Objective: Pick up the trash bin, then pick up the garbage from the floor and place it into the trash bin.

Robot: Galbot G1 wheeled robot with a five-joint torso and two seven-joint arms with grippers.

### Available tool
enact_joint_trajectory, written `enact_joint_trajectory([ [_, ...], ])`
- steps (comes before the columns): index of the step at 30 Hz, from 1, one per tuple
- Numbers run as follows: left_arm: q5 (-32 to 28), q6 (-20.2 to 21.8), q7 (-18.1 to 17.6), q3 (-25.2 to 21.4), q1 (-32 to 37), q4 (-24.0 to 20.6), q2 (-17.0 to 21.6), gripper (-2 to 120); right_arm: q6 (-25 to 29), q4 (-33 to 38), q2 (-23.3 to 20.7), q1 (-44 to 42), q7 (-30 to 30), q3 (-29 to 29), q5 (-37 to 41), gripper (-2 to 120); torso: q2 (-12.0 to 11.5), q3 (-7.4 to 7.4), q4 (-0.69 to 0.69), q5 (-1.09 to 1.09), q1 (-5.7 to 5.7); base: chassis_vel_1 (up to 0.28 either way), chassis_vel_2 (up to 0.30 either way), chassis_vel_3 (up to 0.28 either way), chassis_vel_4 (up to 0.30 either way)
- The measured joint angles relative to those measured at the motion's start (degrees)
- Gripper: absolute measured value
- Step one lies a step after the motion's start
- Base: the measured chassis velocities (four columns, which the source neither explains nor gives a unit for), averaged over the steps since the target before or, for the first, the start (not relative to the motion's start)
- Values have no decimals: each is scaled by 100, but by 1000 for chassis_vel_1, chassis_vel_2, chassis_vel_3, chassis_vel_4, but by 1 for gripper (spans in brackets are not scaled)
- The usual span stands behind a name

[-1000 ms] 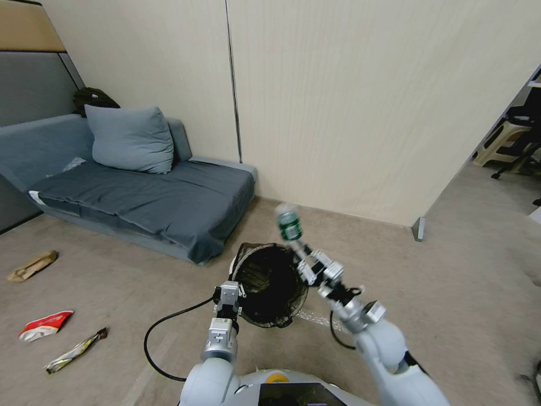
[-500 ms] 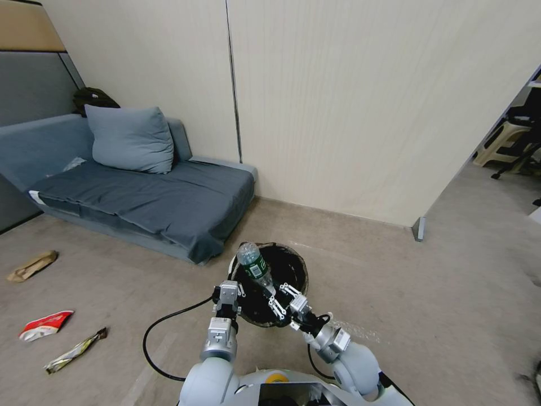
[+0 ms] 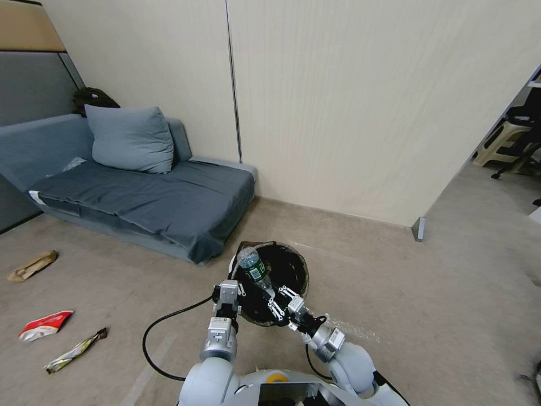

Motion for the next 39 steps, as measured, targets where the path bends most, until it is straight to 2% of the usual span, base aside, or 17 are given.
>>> enact_joint_trajectory([
  [3, 0, 0, 2, 1, -3, 0, -3, 0, 2, 22, 1, 0, 0, 20, -2, 62, 0, 0, 0, 0, 0, 0, 0, 0, 0],
  [5, 0, 0, 3, 0, -3, 0, -5, 0, 2, 32, 1, -2, 0, 21, -2, 65, 0, 0, 0, 0, 0, 0, 0, 0, 0],
  [7, 0, 4, 11, -6, -2, -1, -7, 0, 4, 56, 3, -5, 0, 23, -6, 77, 0, 0, 0, 0, 0, 0, 0, 0, 0],
  [8, 0, 4, 11, -6, -2, -1, -7, 0, 4, 56, 3, -5, 0, 23, -6, 77, 0, 0, 0, 0, 0, 0, 0, 0, 0],
  [11, 3, 20, 40, -20, 8, -15, -6, 0, 11, 107, 7, -6, 1, 30, -6, 89, 0, 0, 0, 0, 0, 0, 0, 0, 0],
  [13, 3, 20, 40, -20, 8, -15, -6, 0, 11, 107, 7, -6, 1, 30, -6, 89, 0, 0, 0, 0, 0, 0, 0, 0, 0],
  [14, 5, 21, 50, -23, 8, -16, -5, 0, 15, 157, 9, -19, 4, 37, -6, 98, 0, 0, 0, 0, 0, 0, 0, 0, 0],
  [30, -34, 115, 80, -68, 45, -22, -21, 0, -8, 837, 27, 74, 158, 94, 48, 100, 0, 0, 0, 0, 0, 0, 0, 0, 0],
  [39, -26, 111, 135, -130, 45, 1, -17, 0, -298, 1640, 284, 88, 999, 476, -54, 100, 0, 0, 1, -1, 0, 0, 0, 0, 0],
])
